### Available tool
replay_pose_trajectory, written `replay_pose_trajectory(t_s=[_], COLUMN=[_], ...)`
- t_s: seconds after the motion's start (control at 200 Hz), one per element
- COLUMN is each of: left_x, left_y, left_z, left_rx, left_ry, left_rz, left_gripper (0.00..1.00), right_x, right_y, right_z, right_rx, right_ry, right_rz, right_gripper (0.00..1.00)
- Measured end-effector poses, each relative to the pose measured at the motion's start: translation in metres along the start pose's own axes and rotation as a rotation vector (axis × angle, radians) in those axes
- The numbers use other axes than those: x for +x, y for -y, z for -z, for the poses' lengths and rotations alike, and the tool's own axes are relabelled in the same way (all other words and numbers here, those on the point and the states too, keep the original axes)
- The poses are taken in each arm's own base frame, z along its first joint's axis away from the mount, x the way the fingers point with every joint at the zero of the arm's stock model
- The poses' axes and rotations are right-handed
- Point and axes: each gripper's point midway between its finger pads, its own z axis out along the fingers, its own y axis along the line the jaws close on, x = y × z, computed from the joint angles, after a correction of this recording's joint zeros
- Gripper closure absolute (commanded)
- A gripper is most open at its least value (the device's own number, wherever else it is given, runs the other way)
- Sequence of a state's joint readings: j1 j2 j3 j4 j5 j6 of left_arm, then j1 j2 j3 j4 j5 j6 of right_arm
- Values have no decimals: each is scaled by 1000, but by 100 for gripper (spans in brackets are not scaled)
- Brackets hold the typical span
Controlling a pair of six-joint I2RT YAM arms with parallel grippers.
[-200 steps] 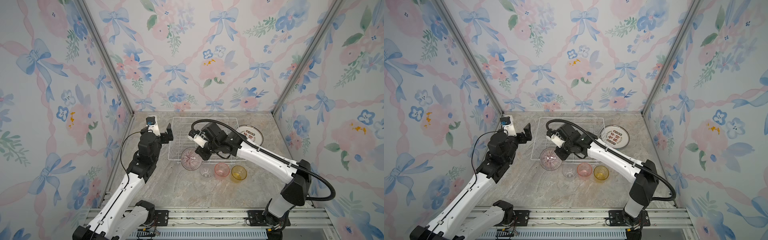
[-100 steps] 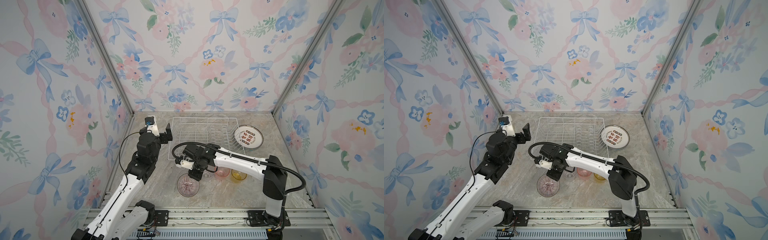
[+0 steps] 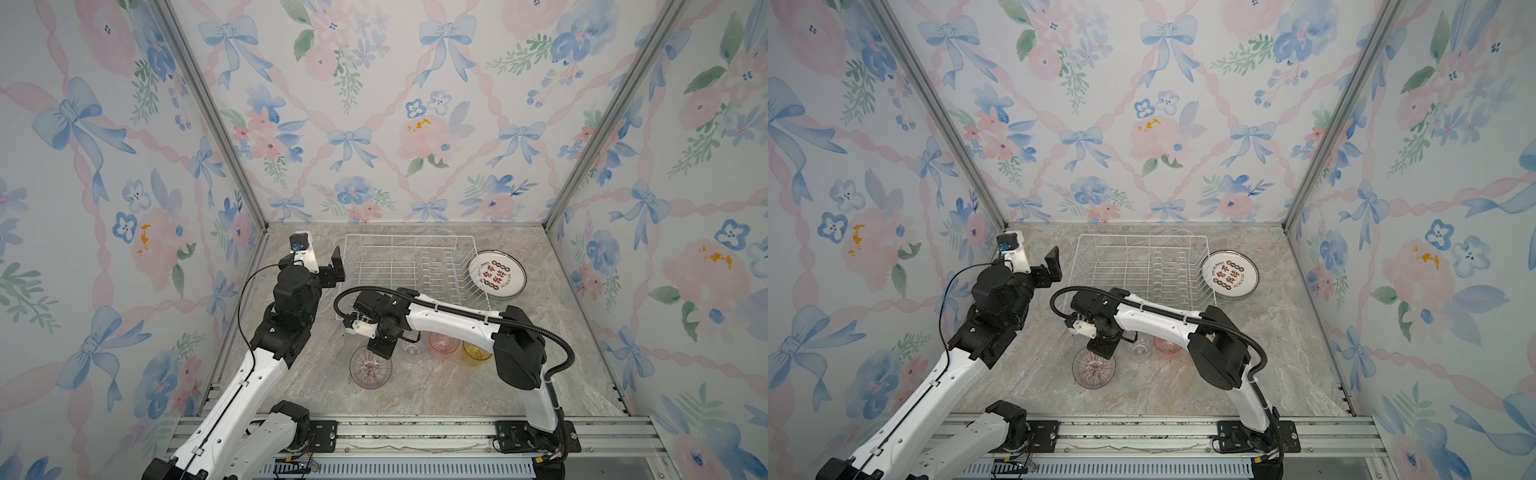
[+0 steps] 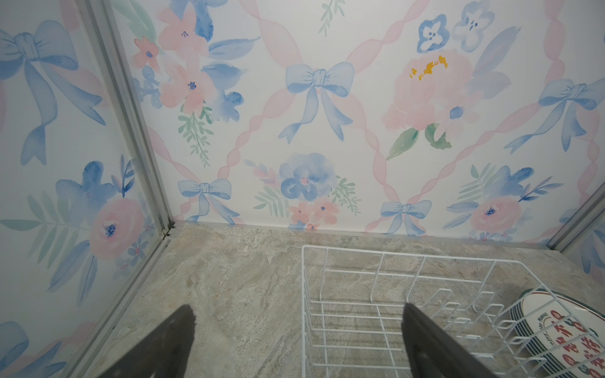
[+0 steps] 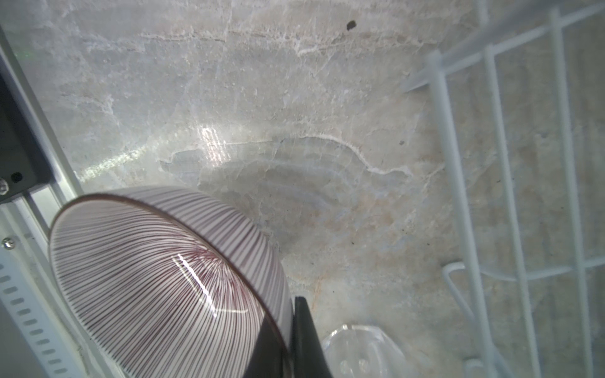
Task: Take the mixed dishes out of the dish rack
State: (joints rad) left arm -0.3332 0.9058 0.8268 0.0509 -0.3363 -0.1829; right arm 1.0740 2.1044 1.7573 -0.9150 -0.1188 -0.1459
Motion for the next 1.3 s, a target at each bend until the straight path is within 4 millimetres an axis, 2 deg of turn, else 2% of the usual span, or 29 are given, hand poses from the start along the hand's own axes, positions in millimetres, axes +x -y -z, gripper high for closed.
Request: replay_pose_trajectory(t_s=[0.1, 0.265, 0.425, 0.605, 0.775, 0.945, 1.085, 1.3], left_x=[2, 4, 5, 6, 7, 8, 9, 15], left_y=[0, 0, 0, 0, 0, 1, 1, 3], left_z=[-1, -4, -5, -6, -7, -7, -8, -13], left_rx=[-1, -2, -3, -4, -1, 2, 3, 6], left_ry=[-6, -14, -15, -18, -22, -23, -28, -47], left_rz=[-2, -6, -9, -10, -11, -12, -12, -19], left_gripper=[2, 2, 2, 2, 2, 2, 2, 2], right_x=[2, 0, -1, -4, -4, -3, -6, -17], right_y=[7, 15, 20, 25, 36, 38, 39, 31], right_z=[-8, -7, -7, -6, -5, -3, 14, 63], right_rx=[14, 20, 31, 42, 69, 85, 106, 97], right_ry=[-19, -6, 2, 16, 20, 25, 69, 206], right_rz=[-15, -40, -46, -57, -82, -85, -87, -83], right_gripper=[100, 100, 95, 82, 74, 72, 66, 65])
